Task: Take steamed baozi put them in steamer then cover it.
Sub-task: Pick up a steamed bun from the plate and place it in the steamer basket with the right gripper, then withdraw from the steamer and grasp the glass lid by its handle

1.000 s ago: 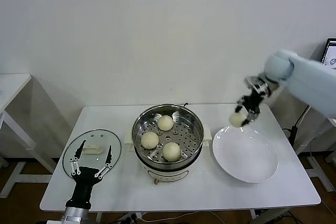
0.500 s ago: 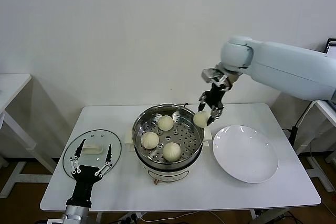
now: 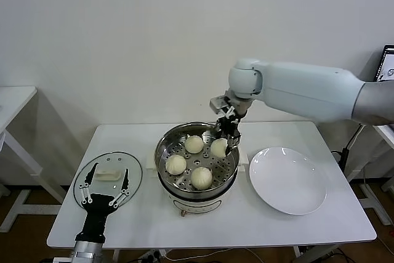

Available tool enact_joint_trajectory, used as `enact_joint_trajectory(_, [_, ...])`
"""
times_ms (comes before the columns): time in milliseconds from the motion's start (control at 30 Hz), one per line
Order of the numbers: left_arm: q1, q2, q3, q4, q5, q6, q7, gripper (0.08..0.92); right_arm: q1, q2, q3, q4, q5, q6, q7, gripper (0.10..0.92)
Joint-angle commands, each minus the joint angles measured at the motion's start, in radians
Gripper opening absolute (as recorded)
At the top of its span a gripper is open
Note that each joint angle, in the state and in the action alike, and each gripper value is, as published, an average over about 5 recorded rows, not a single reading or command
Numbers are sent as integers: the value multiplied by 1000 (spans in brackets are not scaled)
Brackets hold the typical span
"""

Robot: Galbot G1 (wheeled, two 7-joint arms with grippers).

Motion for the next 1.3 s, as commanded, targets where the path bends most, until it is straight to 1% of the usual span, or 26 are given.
enact_joint_trajectory(33, [2,0,-3,-1,0,-1,0,823,-66,40,-10,-27,-41,-14,33,619])
enact_joint_trajectory(400, [3,0,-3,0,0,-2,-1,823,-81,37,-7,-42,-64,-13,52,622])
enact_joint_trajectory(600, [4,0,-4,-1,11,4,-1,823,-86,33,1,-40,-63,-11,57,650])
enact_joint_trajectory(700, [4,0,-5,-2,12,4,-2,823,-86,27,9,-37,-63,-10,59,682])
enact_joint_trajectory(933, [2,0,-6,-3,14,8,-3,823,-79,-14,52,2,-58,-3,51,795])
enact_joint_trajectory(1100, [-3,0,-9,-8,18,13,-7,823,-60,-106,145,81,-20,15,64,821])
enact_joint_trajectory(1133, [-5,-1,-9,-8,21,14,-8,823,-59,-129,168,94,-2,26,88,822])
enact_joint_trajectory(1200, [-9,-2,-11,-7,30,17,-12,823,-65,-177,210,117,53,64,191,822])
enact_joint_trajectory(1233, [-12,-2,-13,-6,38,18,-14,823,-71,-205,225,132,85,85,269,822])
enact_joint_trajectory(1300, [-17,-1,-18,-4,61,20,-20,823,-89,-260,239,167,146,149,500,823])
